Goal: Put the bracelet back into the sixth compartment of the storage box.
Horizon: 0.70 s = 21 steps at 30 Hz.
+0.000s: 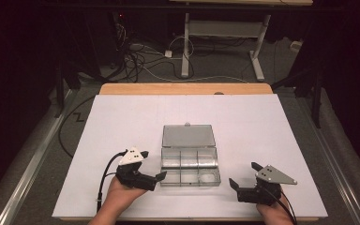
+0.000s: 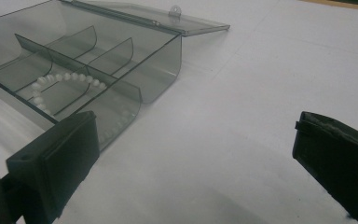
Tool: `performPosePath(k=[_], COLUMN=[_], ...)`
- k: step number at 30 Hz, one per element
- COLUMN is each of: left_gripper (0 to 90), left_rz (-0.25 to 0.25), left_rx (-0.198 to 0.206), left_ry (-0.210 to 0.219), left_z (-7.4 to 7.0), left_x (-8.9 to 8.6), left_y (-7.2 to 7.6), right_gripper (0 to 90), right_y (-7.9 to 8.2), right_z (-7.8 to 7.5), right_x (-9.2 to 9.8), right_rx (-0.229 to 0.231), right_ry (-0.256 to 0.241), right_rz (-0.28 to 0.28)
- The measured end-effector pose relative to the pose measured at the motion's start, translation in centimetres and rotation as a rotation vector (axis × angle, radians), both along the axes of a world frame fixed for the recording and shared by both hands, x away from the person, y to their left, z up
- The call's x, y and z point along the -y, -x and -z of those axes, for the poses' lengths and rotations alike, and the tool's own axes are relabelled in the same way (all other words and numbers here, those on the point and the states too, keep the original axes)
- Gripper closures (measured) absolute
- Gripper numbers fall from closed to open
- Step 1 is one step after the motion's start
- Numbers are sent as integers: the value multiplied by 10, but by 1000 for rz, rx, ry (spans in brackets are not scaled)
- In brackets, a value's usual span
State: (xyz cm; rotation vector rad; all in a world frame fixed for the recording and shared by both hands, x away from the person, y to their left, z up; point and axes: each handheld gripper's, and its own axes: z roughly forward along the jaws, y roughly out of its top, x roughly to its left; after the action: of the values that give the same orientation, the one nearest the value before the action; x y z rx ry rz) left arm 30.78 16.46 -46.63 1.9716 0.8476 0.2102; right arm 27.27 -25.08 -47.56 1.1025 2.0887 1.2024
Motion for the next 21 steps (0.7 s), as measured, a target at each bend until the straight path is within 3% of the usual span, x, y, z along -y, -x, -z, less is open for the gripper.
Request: performPosePath(k=[10,21], left_gripper=[0,0], left_rz=[-96,-139], left_rx=[-3,-28], left_ry=[-17,1], left_z=[17,22], left_x=[-39,-53], left_y=[1,-6], right_gripper=[15,7], right_y=[-2,-12], right_z=[1,2], right_x=[-2,-6], right_rx=[-4,-25], right_ry=[5,-11], right_rz=[-9,6])
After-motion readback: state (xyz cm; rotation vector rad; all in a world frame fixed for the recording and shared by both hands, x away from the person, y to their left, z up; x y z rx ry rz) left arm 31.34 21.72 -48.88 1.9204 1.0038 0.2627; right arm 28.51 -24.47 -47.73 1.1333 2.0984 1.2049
